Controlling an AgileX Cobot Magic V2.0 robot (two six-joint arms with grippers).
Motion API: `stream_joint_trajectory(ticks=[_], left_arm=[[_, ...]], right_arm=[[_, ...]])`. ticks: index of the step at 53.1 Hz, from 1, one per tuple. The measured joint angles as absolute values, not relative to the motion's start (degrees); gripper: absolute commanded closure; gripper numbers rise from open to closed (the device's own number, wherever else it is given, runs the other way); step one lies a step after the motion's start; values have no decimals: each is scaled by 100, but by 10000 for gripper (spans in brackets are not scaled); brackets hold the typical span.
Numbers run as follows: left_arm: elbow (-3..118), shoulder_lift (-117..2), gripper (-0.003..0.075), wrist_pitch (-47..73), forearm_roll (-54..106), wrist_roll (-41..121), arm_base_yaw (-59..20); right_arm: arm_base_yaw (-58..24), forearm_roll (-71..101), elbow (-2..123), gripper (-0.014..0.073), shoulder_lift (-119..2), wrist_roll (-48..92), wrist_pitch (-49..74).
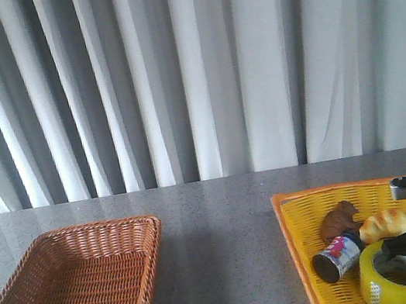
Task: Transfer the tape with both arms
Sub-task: 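Lower the right gripper onto the yellow tape roll in the yellow basket, then grasp the tape roll rim with the right gripper and lift it out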
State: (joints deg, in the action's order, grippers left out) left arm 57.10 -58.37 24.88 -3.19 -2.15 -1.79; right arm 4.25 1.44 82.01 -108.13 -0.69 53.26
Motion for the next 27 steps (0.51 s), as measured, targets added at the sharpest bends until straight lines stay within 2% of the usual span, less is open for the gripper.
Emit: stream_joint_trajectory(ticks=[15, 27], left_arm=[[5710, -5837, 190, 2488, -319, -215, -179], [5710, -5837, 190, 2488, -319, -215, -179]], right_arm=[[425, 146, 8201, 522, -10818, -48, 5259], [425, 135, 8201, 545, -10818, 0, 5241]])
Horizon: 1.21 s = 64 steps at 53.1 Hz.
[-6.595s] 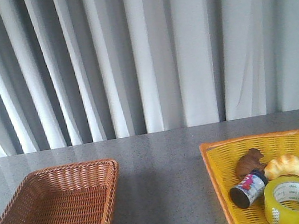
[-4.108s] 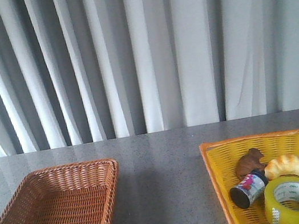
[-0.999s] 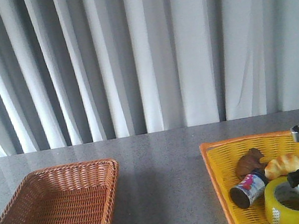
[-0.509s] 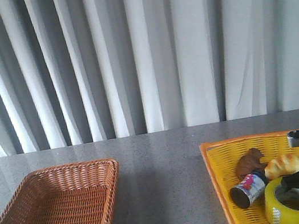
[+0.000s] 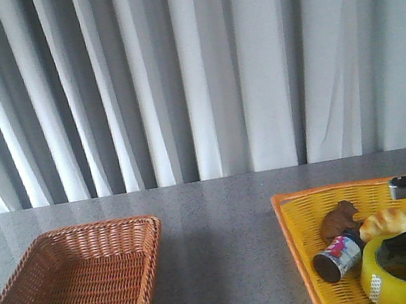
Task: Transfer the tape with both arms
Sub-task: 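Grasp the tape roll rim with the right gripper and lift it out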
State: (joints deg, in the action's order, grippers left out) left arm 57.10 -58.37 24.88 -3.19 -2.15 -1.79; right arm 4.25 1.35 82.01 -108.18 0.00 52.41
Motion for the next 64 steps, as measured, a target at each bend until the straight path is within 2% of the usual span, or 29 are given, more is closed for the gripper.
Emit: stream_joint_trajectory(ticks=[11, 23, 35, 41, 47, 64], left_arm=[[5710, -5837, 190, 2488, -319, -215, -179], [5710, -5837, 190, 2482, -319, -213, -179], [5710, -5837, 190, 2470, -319, -208, -179], [5710, -5837, 190, 2465, -319, -201, -179], [5710, -5837, 190, 2465, -319, -199, -179], [5710, -5837, 190, 2483, -319, -195, -179]], right_arm=[[425, 86, 8483, 543, -10818, 0, 5448], [425, 209, 9398, 540, -10756, 70, 6073], [354, 1071, 10305, 535, -10378, 712, 6324], [-11, 1320, 10703, 533, -10261, 1205, 6479], [-710, 1401, 10870, 533, -10253, 1432, 6476], [-2184, 1020, 10900, 530, -10699, 1308, 5925]])
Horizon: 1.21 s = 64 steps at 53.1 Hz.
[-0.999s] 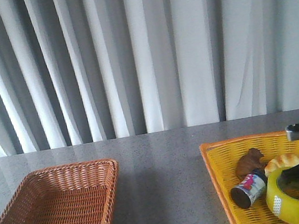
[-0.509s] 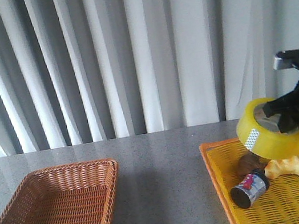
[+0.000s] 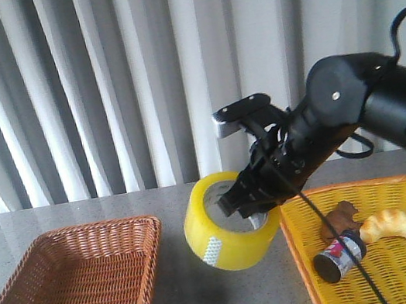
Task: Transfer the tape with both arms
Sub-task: 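Grasp the tape roll rim with the right gripper and lift it out, then set the tape roll on the table between the baskets, open right gripper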
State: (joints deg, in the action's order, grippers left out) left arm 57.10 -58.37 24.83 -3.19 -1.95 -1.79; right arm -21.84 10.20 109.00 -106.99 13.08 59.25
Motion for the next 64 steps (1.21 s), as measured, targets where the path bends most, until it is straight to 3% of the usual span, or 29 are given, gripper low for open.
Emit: stream_joint_trajectory(ticks=[31, 64], left_arm=[[5710, -5837, 190, 2572, -319, -193, -179], [5710, -5837, 190, 2572, -319, -193, -179]], right_arm=[[-2310, 588, 11683, 516, -12154, 673, 6368], [-2310, 402, 11760, 503, -12671, 696, 6375]])
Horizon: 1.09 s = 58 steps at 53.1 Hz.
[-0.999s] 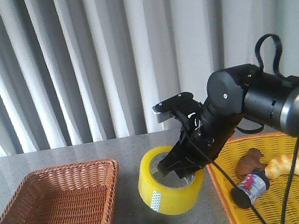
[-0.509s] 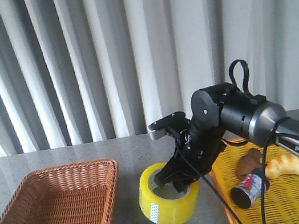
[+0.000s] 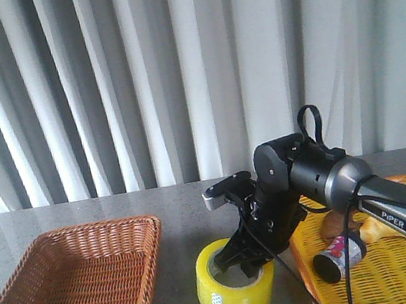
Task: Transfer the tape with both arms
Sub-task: 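Set the tape roll on the table between the baskets, open right gripper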
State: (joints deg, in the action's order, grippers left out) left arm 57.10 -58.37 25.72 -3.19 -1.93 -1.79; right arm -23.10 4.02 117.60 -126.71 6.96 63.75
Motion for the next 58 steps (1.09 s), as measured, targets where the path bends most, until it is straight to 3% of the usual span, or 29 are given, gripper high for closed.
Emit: stream_joint_trajectory(ticks=[39, 47, 58], left_arm=[[5710, -5837, 190, 2572, -314, -193, -179], [5710, -5837, 190, 2572, -314, -193, -179], [5710, -5837, 190, 2572, -314, -193, -179]], right_arm=[[-2580, 200, 11766, 461, -12943, 896, 6424], [-2580, 181, 11773, 375, -12943, 909, 6424], [-2580, 195, 11797, 171, -12944, 916, 6407]])
